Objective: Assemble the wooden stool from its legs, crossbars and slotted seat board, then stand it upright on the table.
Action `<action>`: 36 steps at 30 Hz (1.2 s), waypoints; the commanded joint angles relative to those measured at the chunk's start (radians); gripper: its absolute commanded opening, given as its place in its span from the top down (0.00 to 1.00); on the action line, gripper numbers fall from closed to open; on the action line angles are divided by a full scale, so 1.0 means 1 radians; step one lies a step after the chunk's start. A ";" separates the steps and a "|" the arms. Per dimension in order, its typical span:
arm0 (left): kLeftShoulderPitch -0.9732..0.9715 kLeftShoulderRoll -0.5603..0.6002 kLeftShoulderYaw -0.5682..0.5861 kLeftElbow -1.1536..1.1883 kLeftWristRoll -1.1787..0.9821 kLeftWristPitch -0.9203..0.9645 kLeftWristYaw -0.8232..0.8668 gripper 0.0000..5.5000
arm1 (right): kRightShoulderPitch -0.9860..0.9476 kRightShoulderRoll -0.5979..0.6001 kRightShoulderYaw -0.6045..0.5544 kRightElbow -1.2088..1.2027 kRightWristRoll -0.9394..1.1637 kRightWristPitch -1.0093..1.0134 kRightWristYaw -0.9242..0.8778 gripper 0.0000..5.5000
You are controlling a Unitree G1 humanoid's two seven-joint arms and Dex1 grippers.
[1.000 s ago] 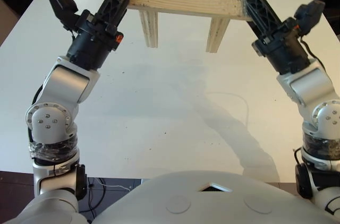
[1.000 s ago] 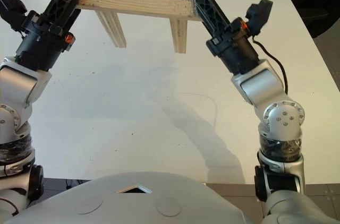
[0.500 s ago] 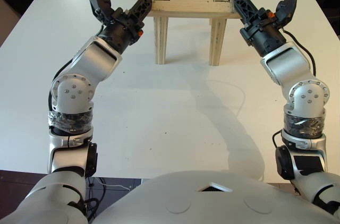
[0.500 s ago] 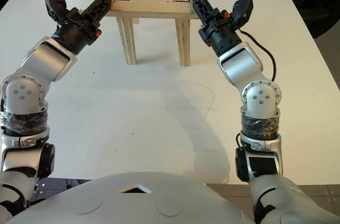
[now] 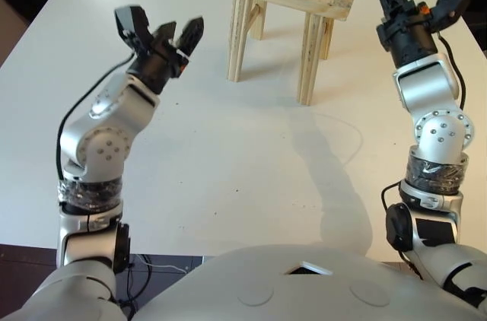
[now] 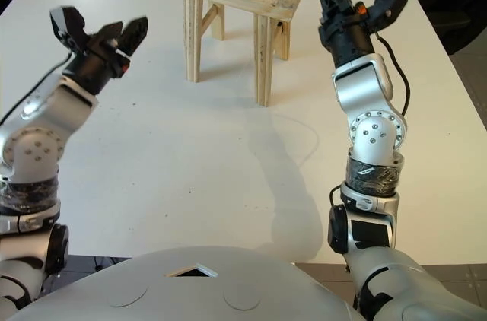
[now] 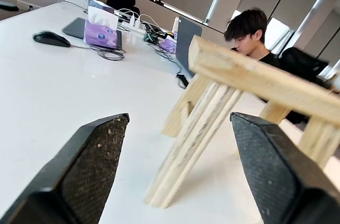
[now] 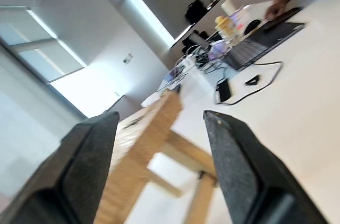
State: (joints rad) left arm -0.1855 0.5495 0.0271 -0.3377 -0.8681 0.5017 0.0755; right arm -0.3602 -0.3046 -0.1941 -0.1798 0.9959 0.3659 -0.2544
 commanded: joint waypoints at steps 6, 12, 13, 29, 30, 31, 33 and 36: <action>0.220 -0.196 -0.127 0.185 0.559 -0.448 0.013 0.36 | 0.198 -0.044 0.201 0.206 -0.672 -0.397 0.205 0.47; 0.231 -0.292 -0.113 0.297 0.689 -0.610 -0.009 0.36 | 0.291 0.048 0.245 0.294 -0.787 -0.522 0.281 0.47; 0.239 -0.301 -0.106 0.304 0.702 -0.628 -0.011 0.36 | 0.306 0.055 0.255 0.299 -0.819 -0.546 0.286 0.47; 0.270 -0.434 -0.060 0.380 0.809 -0.717 -0.016 0.36 | 0.246 0.126 0.215 0.467 -0.898 -0.619 0.362 0.47; 0.270 -0.440 -0.057 0.385 0.815 -0.720 -0.013 0.36 | 0.238 0.127 0.209 0.476 -0.893 -0.618 0.371 0.47; 0.268 -0.446 -0.055 0.391 0.820 -0.723 -0.010 0.36 | 0.229 0.126 0.203 0.488 -0.889 -0.616 0.380 0.47; 0.260 -0.462 -0.049 0.410 0.830 -0.731 0.002 0.36 | 0.205 0.123 0.188 0.514 -0.878 -0.605 0.396 0.47; 0.250 -0.480 -0.041 0.435 0.841 -0.742 0.010 0.36 | 0.173 0.124 0.169 0.542 -0.869 -0.594 0.411 0.47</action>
State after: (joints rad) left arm 0.0748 0.0827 -0.0200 0.0784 -0.0409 -0.2332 0.0797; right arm -0.1510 -0.1797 -0.0090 0.3408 0.1179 -0.2429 0.1457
